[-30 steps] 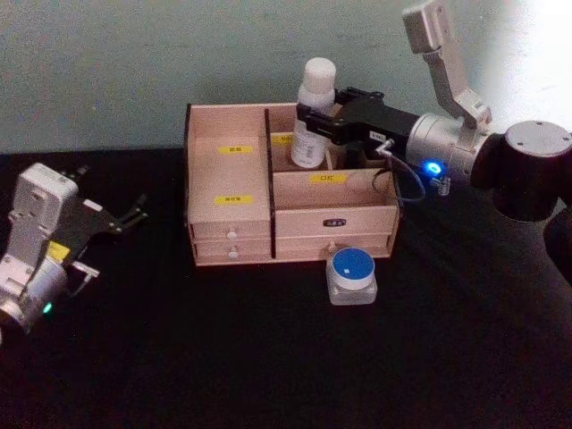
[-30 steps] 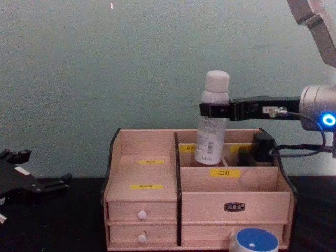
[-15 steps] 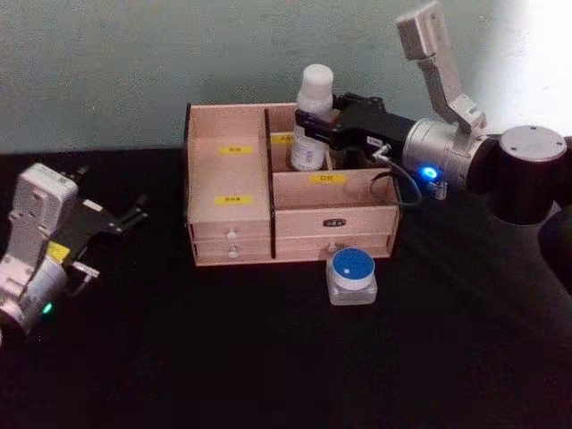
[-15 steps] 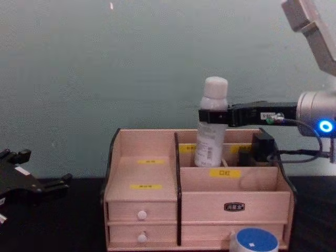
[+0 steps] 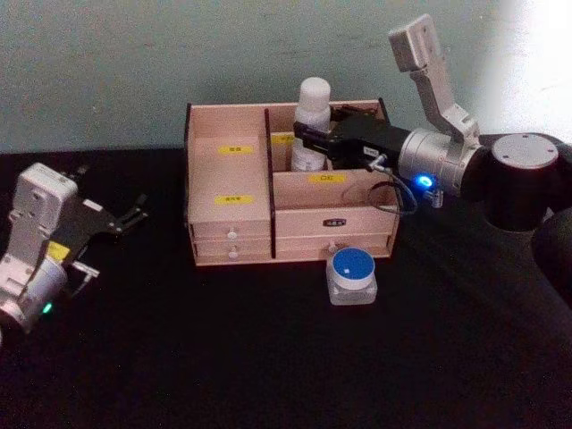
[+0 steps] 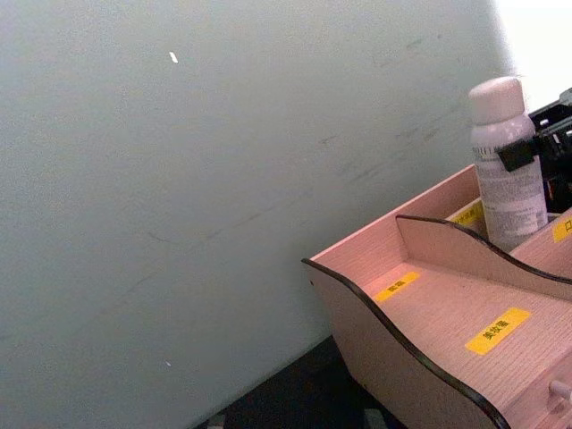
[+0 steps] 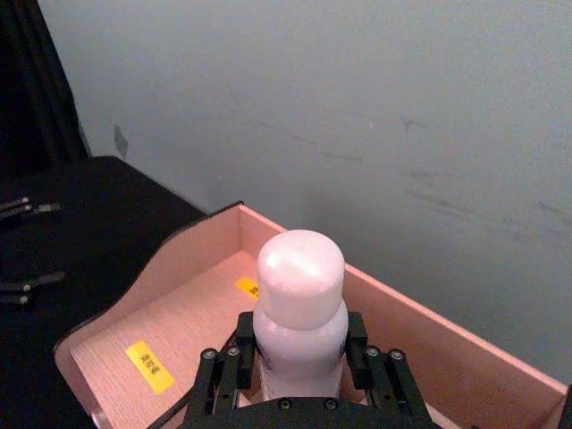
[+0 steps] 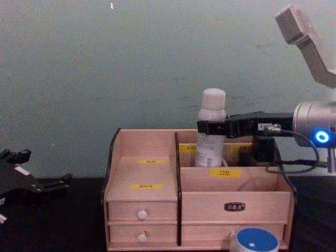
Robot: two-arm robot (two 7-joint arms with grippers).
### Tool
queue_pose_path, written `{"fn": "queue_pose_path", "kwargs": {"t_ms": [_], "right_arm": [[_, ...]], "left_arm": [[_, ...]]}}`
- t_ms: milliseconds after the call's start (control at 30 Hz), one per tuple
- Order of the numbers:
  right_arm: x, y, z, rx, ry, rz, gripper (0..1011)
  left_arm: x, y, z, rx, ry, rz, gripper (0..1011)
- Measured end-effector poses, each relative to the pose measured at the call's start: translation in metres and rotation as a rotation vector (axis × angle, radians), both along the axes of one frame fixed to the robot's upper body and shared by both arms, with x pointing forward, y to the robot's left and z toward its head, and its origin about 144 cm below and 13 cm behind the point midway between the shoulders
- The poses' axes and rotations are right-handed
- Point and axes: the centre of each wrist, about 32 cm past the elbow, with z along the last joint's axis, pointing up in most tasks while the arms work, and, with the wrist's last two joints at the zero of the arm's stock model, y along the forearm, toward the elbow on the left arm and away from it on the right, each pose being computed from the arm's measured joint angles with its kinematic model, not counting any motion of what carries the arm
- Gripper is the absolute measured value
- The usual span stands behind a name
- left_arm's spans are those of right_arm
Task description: Pick up the facial cleanser and watermelon frost from the table and place them into the tiered storage box.
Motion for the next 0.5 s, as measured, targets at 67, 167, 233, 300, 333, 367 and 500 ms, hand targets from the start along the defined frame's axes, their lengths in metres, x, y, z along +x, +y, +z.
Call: {"fn": "queue_pose_path", "kwargs": {"t_ms": [67,167,233,300,333,367,500], "right_arm": [[-0.0001,0.0004,-0.0021,-0.004,0.005,-0.001,600],[-0.0005,0.0010,-0.0038,-0.008,0.008,-0.001,600],[-0.0008,0.0013,-0.0054,-0.011,0.012,-0.002,600],[-0.0007,0.0014,-0.0065,-0.013,0.015,-0.003,600],[-0.0006,0.0015,-0.0077,-0.015,0.018,-0.004,600],[-0.0005,0.0015,-0.0081,-0.016,0.019,-0.004,600],[-0.0002,0.0018,-0.0106,-0.022,0.026,-0.006,600]], "left_arm": [[0.0000,0.0000,0.0000,0.000,0.000,0.000,1001],[0.0000,0.0000,0.0000,0.000,0.000,0.000,1001],[0.0000,0.0000,0.0000,0.000,0.000,0.000,1001],[0.0000,0.0000,0.0000,0.000,0.000,0.000,1001],[0.0000,0.0000,0.0000,0.000,0.000,0.000,1001],[0.0000,0.0000,0.0000,0.000,0.000,0.000,1001],[0.0000,0.0000,0.0000,0.000,0.000,0.000,1001]]}}
